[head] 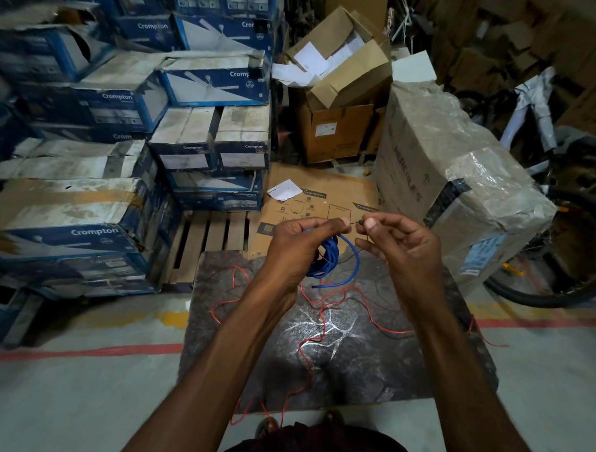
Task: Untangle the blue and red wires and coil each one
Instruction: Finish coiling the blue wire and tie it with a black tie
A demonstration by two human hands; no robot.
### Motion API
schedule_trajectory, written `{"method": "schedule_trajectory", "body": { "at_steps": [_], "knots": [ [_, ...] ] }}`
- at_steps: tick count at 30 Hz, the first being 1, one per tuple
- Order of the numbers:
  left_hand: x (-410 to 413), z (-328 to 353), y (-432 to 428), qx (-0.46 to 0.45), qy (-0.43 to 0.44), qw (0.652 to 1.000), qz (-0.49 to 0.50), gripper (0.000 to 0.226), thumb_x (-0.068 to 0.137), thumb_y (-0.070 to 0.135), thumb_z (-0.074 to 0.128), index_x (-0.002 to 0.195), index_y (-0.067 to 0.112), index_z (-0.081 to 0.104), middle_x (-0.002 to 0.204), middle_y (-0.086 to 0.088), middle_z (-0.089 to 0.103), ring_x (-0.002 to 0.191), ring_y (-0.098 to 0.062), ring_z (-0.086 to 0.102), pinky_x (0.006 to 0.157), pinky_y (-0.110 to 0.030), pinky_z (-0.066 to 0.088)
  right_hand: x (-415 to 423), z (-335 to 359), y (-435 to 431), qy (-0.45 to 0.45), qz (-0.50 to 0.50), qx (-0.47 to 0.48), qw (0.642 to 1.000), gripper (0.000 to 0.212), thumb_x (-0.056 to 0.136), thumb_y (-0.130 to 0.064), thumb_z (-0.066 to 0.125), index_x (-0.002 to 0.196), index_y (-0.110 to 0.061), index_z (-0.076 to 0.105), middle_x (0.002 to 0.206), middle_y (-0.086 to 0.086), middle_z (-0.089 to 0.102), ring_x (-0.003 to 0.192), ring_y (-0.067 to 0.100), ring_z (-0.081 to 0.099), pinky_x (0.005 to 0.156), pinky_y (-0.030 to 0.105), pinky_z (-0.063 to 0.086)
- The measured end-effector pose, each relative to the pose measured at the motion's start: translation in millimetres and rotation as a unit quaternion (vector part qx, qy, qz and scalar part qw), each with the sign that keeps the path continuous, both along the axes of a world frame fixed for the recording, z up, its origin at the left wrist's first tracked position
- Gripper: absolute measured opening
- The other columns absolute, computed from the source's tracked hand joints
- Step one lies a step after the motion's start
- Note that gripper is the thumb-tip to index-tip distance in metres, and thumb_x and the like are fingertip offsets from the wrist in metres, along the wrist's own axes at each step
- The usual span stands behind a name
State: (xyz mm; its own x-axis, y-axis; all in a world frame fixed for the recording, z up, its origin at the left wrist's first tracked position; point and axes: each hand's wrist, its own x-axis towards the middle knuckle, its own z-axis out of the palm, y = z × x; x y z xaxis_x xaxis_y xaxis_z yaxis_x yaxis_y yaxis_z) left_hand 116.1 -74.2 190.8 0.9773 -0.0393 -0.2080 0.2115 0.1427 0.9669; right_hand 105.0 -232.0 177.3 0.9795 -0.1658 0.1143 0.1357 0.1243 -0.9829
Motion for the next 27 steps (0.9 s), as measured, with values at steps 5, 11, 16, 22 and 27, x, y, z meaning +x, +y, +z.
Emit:
{"method": "schedule_trajectory", "body": {
  "at_steps": [5, 11, 16, 22, 27],
  "knots": [
    [0.9, 0.2, 0.7, 0.023, 0.003, 0.999, -0.030, 0.015, 0.082, 0.029, 0.077, 0.082, 0.015, 0.081, 0.054, 0.008, 0.056, 0.055, -0.010, 0.039, 0.053, -0.022, 0.029, 6.0, -0.5, -11.9, -0.057, 0.026, -0.127, 0.990, 0.016, 0.097, -0.012, 0.069, 0.094, -0.027, 0.073, 0.089, -0.006, 0.074, 0.087, 0.015, 0.068, 0.080, 0.034, 0.061],
    [-0.6, 2.5, -3.6, 0.038, 0.023, 0.998, -0.053, 0.023, 0.085, 0.027, 0.075, 0.092, 0.006, 0.079, 0.047, 0.014, 0.049, 0.044, -0.001, 0.035, 0.048, -0.017, 0.027, 4.1, -10.1, -5.3, -0.177, -0.038, -0.313, 0.932, 0.010, 0.104, -0.015, 0.053, 0.097, -0.015, 0.059, 0.087, -0.010, 0.058, 0.079, 0.014, 0.057, 0.072, 0.022, 0.045],
    [-0.8, 0.2, -1.6, 0.025, 0.040, 0.997, -0.060, 0.033, 0.081, 0.034, 0.078, 0.097, 0.005, 0.078, 0.049, 0.011, 0.037, 0.048, -0.008, 0.027, 0.048, -0.021, 0.023, 0.9, -14.7, -1.7, -0.213, -0.052, -0.415, 0.883, 0.011, 0.102, -0.004, 0.052, 0.094, -0.008, 0.059, 0.094, -0.007, 0.050, 0.089, 0.012, 0.045, 0.082, 0.018, 0.034],
    [-3.1, -0.2, 1.7, 0.025, 0.068, 0.995, -0.075, 0.008, 0.077, 0.025, 0.082, 0.077, 0.018, 0.078, 0.046, 0.011, 0.044, 0.048, -0.009, 0.029, 0.050, -0.025, 0.023, -0.1, -16.7, -2.5, -0.219, -0.076, -0.417, 0.879, 0.008, 0.097, -0.003, 0.062, 0.094, -0.010, 0.064, 0.095, -0.011, 0.054, 0.095, -0.007, 0.044, 0.086, 0.011, 0.030],
    [-2.1, -4.7, -0.9, 0.006, 0.070, 0.995, -0.071, 0.028, 0.080, 0.021, 0.077, 0.053, 0.025, 0.070, 0.048, 0.008, 0.037, 0.049, -0.012, 0.025, 0.052, -0.031, 0.017, -1.7, -18.3, 0.5, -0.225, -0.100, -0.397, 0.884, 0.008, 0.100, -0.006, 0.056, 0.094, -0.008, 0.061, 0.093, -0.013, 0.050, 0.090, 0.013, 0.048, 0.082, 0.019, 0.035]
  ]
}}
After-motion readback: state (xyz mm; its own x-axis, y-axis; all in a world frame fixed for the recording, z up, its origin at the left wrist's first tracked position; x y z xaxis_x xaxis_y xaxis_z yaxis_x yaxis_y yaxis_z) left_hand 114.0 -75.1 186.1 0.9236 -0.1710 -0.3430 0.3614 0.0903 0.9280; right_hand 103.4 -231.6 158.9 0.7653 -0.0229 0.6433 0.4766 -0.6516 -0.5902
